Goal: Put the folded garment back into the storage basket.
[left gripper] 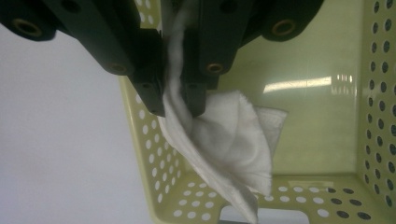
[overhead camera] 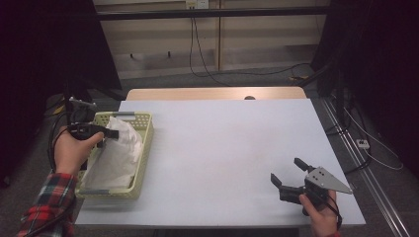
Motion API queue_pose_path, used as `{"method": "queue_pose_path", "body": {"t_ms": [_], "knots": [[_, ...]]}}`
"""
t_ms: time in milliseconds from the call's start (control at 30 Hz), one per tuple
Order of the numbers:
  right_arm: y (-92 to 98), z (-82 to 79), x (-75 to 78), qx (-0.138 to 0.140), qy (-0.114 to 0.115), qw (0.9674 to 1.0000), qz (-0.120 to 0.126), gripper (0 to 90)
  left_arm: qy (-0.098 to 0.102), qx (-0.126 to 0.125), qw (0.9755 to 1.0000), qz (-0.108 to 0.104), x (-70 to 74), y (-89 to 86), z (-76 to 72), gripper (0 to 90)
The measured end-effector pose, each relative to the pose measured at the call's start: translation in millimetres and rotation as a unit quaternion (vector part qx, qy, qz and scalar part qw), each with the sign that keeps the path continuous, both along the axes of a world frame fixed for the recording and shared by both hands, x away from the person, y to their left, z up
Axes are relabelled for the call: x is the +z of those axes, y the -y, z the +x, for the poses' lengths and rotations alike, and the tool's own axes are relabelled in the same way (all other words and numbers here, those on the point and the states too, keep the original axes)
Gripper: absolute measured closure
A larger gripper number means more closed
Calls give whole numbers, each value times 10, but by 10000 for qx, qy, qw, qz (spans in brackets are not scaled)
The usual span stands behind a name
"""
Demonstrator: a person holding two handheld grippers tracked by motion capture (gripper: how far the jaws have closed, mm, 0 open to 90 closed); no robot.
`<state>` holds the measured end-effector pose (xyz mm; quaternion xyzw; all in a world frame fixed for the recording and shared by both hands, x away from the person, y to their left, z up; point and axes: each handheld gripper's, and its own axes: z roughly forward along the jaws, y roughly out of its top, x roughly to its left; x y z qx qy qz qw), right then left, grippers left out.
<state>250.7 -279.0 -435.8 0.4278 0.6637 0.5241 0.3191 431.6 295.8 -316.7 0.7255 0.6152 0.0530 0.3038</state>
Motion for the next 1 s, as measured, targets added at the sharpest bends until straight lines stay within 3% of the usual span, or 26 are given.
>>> {"method": "queue_pose_path", "body": {"t_ms": [200,400,1000], "knots": [[-5,-3,-1,12,-1,10000,-22,37,5,72,10000,-5,-54,32,23,816],[5,0,-7,2,-11,10000,-7,37,-12,-68,9999,107,-78,58,36,816],[30,12,13,3,25,10000,-3,37,-4,16,10000,67,-155,6,76,816]]}}
